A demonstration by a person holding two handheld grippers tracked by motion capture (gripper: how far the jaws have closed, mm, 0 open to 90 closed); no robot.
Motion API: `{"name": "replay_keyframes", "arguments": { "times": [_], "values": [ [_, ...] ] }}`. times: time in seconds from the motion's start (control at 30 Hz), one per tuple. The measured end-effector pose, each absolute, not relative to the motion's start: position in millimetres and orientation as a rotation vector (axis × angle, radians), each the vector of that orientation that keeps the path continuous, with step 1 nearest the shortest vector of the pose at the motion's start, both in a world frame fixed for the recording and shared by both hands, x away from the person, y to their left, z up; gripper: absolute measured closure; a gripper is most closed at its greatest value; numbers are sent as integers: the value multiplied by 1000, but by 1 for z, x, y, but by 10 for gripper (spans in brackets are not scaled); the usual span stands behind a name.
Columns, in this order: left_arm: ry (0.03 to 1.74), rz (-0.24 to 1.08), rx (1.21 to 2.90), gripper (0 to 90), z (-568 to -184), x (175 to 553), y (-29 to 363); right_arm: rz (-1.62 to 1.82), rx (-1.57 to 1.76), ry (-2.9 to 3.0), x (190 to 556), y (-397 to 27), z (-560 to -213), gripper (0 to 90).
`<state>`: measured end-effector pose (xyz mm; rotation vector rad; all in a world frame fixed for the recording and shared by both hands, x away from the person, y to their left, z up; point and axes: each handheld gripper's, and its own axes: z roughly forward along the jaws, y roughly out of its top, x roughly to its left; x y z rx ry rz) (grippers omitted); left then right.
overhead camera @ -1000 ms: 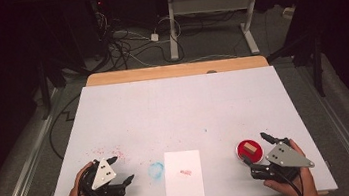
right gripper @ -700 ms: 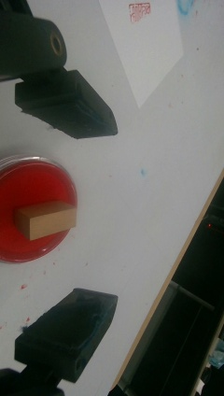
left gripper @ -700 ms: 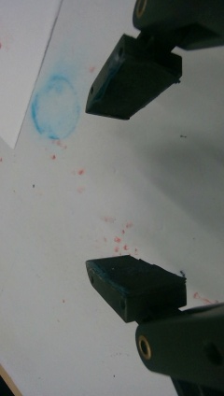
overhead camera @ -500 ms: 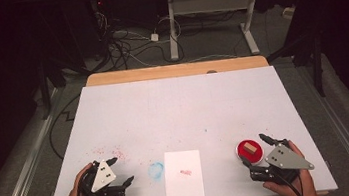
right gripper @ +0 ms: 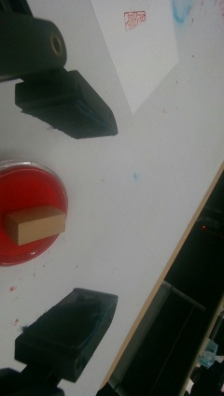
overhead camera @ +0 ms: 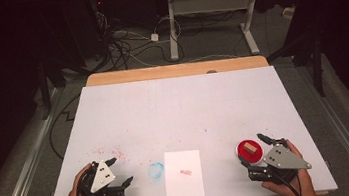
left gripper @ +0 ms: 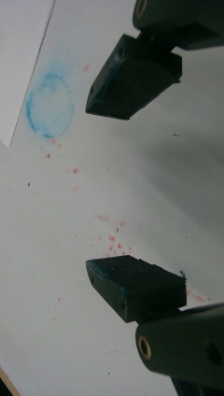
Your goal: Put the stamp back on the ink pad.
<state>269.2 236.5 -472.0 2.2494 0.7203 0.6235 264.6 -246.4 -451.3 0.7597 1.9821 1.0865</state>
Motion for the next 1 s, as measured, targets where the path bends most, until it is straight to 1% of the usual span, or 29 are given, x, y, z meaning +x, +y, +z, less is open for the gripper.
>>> {"name": "replay_keyframes", "arguments": {
  "times": [0.33,0.4,0.53,0.77,1.0],
  "values": [
    [716,633,2255,210,-473,270,239,1090,750,1979,266,-244,-451,167],
    [737,621,2250,210,-473,269,240,1096,748,1976,266,-243,-450,167],
    [736,639,2248,210,-473,271,241,1111,722,1979,267,-241,-449,167],
    [764,619,2250,210,-475,273,242,1118,713,1977,269,-241,-449,168],
    [749,628,2252,210,-475,273,242,1102,709,1971,267,-240,-449,172]
  ]
}}
